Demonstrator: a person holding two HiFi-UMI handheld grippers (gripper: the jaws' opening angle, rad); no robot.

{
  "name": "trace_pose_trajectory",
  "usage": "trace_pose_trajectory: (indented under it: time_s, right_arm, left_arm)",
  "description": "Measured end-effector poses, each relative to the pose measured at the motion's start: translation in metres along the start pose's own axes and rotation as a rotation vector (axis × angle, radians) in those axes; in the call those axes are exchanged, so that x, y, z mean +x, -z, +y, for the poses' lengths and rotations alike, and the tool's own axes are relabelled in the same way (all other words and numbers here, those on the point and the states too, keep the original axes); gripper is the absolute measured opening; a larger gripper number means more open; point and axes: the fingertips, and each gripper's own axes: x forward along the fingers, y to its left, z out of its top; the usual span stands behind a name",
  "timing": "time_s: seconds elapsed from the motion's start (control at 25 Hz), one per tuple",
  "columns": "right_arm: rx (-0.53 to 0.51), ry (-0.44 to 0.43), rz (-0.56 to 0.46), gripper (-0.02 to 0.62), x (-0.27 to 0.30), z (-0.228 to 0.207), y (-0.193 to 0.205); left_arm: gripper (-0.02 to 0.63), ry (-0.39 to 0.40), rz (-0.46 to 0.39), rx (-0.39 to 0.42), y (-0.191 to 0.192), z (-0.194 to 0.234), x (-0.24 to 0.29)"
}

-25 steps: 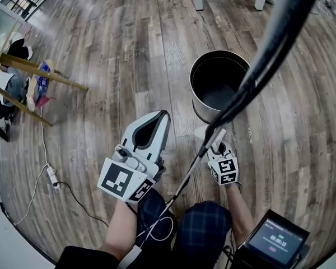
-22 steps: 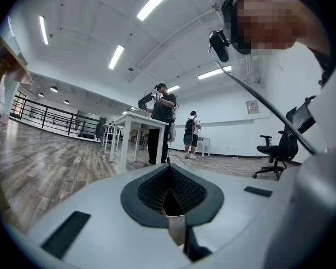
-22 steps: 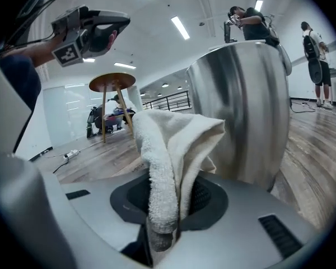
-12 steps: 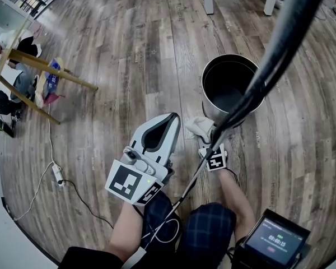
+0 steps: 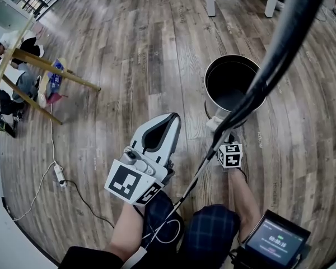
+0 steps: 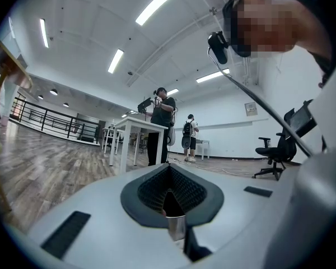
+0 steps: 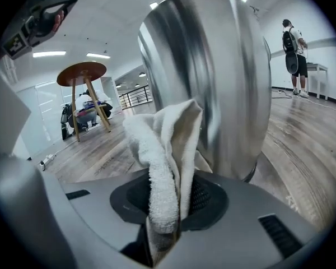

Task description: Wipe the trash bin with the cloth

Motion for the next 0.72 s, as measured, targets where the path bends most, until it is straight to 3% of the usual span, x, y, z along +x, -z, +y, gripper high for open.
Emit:
trace_pose_trajectory:
  time_s: [0.72]
  right_arm:
    - [0.173,0.259,-0.023,0.092,-0.053,-0.141,0.029]
  left_arm:
    - [-0.003,-0.002,0.008,0.026,-0.002,-0.008,-0.008]
